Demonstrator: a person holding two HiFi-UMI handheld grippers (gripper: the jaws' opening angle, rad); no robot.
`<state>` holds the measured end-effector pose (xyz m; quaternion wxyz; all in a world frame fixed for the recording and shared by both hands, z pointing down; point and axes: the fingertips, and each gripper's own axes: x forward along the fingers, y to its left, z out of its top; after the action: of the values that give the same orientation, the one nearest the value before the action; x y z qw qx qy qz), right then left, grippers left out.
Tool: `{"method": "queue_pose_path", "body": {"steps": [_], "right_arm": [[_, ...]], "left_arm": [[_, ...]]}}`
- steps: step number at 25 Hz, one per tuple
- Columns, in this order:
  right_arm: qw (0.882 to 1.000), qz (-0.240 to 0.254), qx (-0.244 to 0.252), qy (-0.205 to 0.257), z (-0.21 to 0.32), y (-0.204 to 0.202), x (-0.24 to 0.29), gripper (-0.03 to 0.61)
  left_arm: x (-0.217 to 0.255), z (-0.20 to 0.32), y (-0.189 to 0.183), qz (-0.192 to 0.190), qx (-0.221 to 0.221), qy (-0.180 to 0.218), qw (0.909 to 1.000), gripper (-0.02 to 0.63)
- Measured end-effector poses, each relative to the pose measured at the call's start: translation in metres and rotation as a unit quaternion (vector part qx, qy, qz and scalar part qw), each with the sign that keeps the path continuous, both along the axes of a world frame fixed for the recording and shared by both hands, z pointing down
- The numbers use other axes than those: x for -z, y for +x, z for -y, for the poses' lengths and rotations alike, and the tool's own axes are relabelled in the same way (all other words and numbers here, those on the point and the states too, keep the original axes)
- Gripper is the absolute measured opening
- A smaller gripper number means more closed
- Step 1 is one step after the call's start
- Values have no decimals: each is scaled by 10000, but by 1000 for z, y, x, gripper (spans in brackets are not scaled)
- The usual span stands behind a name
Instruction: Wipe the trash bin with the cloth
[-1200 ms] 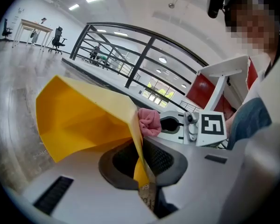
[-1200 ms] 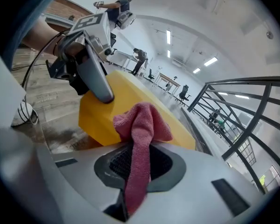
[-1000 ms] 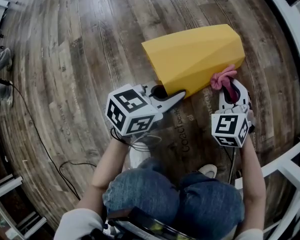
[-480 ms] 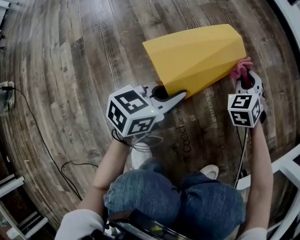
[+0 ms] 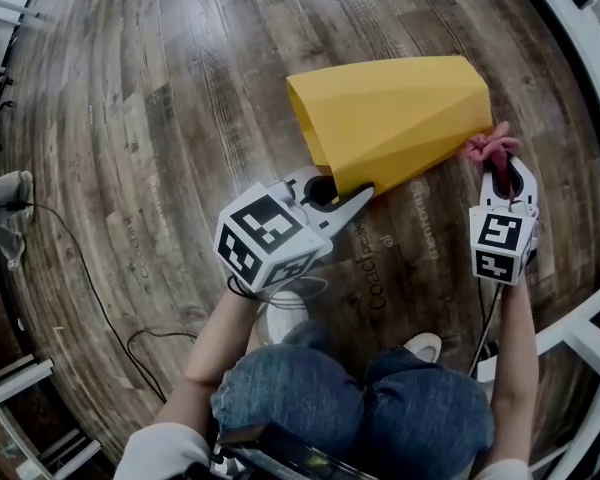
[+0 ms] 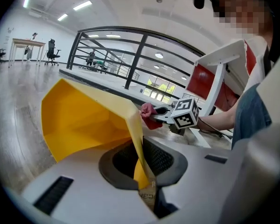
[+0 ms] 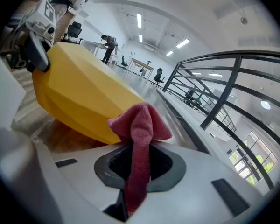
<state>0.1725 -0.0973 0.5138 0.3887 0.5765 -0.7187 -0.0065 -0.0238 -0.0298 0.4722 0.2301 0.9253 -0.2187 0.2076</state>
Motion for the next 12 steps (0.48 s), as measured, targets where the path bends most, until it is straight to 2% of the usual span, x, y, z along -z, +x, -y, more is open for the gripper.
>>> {"method": "queue_pose_path", "body": {"steps": [7,12], "right_arm": [[9952,877,-345,255,-21,0,30,51],[9881,1339,-612,442,-30,7,45,51]], "left_arm": [[19,6,2,629,-321,532,9961,23],[32,13,-3,1243,-621,801,9871,23]]}}
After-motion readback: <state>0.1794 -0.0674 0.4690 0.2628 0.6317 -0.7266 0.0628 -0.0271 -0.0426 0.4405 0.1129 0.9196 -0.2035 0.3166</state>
